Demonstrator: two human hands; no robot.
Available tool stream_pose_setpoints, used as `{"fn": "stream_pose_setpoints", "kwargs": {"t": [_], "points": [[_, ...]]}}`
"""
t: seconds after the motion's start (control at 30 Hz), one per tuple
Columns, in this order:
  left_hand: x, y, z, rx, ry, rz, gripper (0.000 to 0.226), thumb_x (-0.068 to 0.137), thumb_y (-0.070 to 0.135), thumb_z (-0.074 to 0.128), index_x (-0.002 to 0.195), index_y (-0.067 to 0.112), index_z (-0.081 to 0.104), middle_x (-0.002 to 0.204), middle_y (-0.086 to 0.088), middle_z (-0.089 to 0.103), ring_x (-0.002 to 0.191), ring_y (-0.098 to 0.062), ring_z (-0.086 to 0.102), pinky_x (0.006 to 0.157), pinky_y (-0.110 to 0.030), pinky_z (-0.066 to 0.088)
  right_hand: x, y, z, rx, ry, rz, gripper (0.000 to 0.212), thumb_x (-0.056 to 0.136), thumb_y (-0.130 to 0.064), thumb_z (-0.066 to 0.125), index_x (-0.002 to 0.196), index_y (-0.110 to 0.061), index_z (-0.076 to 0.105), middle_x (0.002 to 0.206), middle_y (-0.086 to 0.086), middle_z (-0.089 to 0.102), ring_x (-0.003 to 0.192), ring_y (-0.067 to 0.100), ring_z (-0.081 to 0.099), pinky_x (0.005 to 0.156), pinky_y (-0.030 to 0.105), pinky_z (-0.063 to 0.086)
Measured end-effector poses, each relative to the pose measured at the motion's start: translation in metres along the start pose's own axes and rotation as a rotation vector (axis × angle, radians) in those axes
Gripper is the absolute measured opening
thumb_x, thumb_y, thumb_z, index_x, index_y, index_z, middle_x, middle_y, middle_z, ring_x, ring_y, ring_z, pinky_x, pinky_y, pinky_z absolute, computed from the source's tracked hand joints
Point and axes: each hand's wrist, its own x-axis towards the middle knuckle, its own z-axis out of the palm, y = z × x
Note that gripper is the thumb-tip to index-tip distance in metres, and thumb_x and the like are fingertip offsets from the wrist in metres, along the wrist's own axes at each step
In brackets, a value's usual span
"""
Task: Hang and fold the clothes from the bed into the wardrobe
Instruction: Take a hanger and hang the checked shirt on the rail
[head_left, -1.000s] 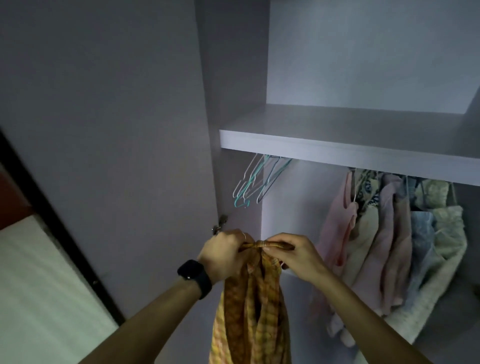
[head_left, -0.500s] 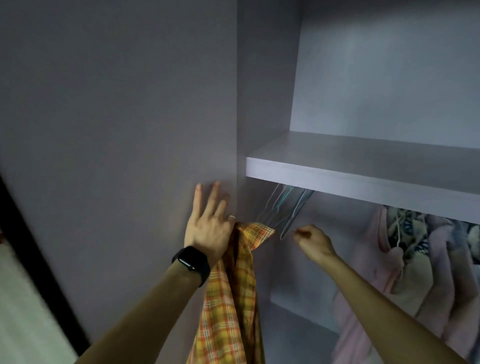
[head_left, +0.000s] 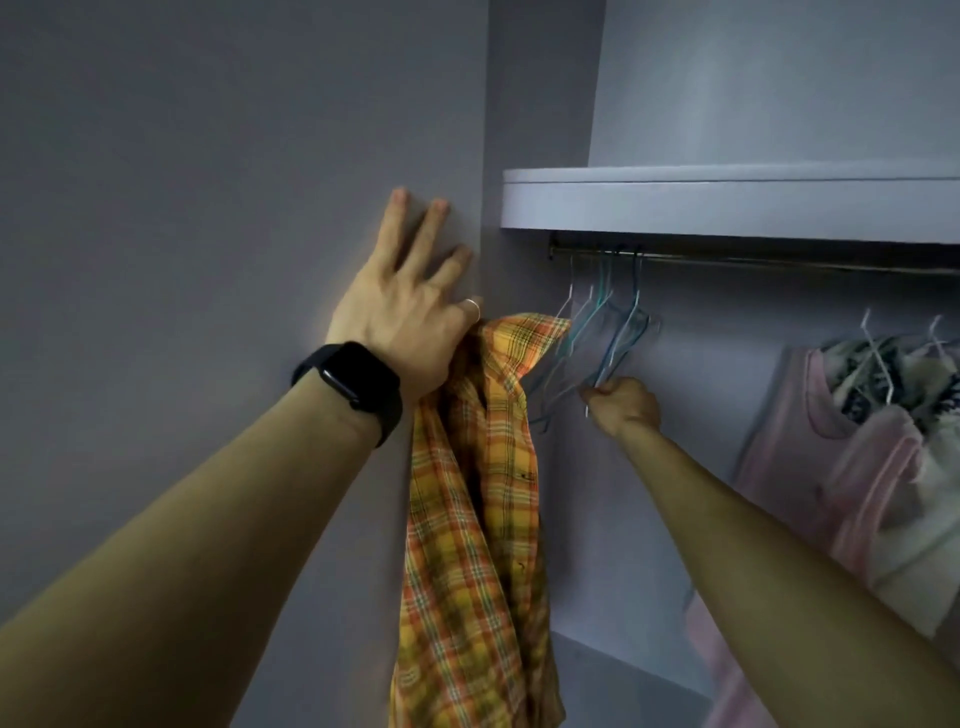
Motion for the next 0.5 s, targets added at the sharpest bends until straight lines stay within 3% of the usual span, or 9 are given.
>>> {"fn": "stream_pose_setpoints", "kwargs": {"t": [0.17,0.3,0.37,0.5], "points": [[-0.003,0.011,0.003,0.002,0.016,-0.018,0.054,0.098,0.051,0.025,0.150,0.038,0.036,0.166,-0.010,0.012,0.149,-0.046,-0.013,0.112,-0.065,-0.020,-0.007,0.008,-0.003,0.131,0.053,0.001,0.028,0.090,-0.035,0.064,0.073,-0.016,0.075,0.070,0.001,0.074,0.071,0.018,0.070,0.063,0.022,0.050],[-0.006,0.011,0.005,0.020,-0.053,0.016,0.055,0.100,0.048,0.021,0.152,0.037,0.031,0.167,-0.011,0.003,0.147,-0.050,-0.019,0.107,-0.067,-0.027,-0.023,-0.011,-0.026,0.078,0.227,0.086,0.039,0.096,-0.039,0.044,0.105,-0.012,0.070,0.110,0.017,0.069,0.100,0.037,0.065,0.084,0.035,0.050],[-0.006,0.009,0.003,0.009,-0.110,0.044,0.054,0.101,0.047,0.020,0.153,0.036,0.029,0.166,-0.013,-0.004,0.142,-0.053,-0.027,0.100,-0.067,-0.034,-0.025,-0.030,-0.050,0.039,0.332,0.126,0.047,0.100,-0.039,0.034,0.116,-0.009,0.066,0.118,0.022,0.065,0.105,0.040,0.062,0.084,0.040,0.045],[-0.003,0.006,-0.004,-0.033,-0.249,0.117,0.053,0.104,0.042,0.020,0.156,0.030,0.024,0.159,-0.014,-0.023,0.129,-0.052,-0.042,0.088,-0.069,-0.041,-0.030,-0.061,-0.110,-0.028,0.366,0.153,0.048,0.101,-0.036,0.029,0.117,-0.005,0.063,0.122,0.025,0.063,0.107,0.041,0.060,0.078,0.040,0.037]]}}
